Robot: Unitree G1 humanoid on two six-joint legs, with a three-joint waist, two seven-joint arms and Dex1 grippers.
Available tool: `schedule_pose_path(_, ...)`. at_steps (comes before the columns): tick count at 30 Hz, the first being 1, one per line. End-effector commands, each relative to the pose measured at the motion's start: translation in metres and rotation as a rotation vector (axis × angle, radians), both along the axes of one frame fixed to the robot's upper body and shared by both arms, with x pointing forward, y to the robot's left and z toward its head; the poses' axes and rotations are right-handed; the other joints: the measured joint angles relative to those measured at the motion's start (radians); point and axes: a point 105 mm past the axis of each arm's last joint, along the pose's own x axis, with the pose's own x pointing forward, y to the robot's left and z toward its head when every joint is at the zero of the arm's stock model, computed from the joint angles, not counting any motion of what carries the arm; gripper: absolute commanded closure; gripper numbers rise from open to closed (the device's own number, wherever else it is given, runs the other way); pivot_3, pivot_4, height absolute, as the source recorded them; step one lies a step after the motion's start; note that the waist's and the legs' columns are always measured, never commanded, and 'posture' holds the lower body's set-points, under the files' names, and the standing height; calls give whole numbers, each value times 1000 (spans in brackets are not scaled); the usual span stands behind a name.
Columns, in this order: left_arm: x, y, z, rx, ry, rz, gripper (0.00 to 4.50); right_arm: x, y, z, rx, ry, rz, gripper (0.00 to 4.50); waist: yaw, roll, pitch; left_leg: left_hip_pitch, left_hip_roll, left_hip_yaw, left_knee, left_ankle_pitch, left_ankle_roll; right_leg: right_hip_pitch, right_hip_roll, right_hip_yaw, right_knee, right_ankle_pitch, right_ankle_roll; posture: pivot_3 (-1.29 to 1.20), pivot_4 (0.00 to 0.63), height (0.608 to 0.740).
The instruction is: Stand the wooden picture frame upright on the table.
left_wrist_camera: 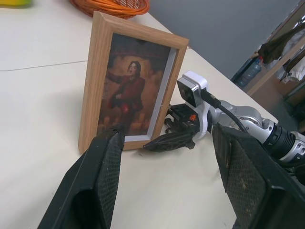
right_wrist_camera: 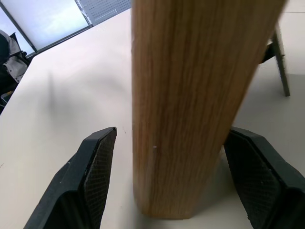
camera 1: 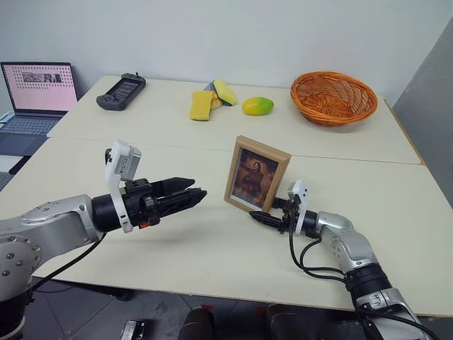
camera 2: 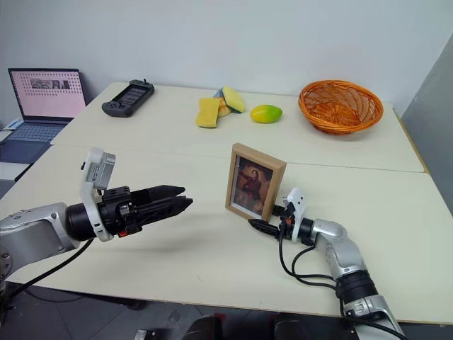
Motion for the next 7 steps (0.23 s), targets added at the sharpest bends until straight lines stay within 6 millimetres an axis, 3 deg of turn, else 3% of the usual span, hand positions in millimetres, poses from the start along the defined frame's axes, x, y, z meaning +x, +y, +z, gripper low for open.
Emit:
schedule_pose_path(1,3,-1,4,4,-61,32,1406,-2,-21,26,27,-86,-81,860,2,1,0,0,0,0,0,0,0,0,0,0,0,0,0,0,150,740)
schedule_pose_path(7,9,1,3,-19,-109,95,1406,-17,-47,28,52,-43,-187,860,8,1,1,0,0,0,-3,0,0,0,0,0,-2,0,0,0,150,740)
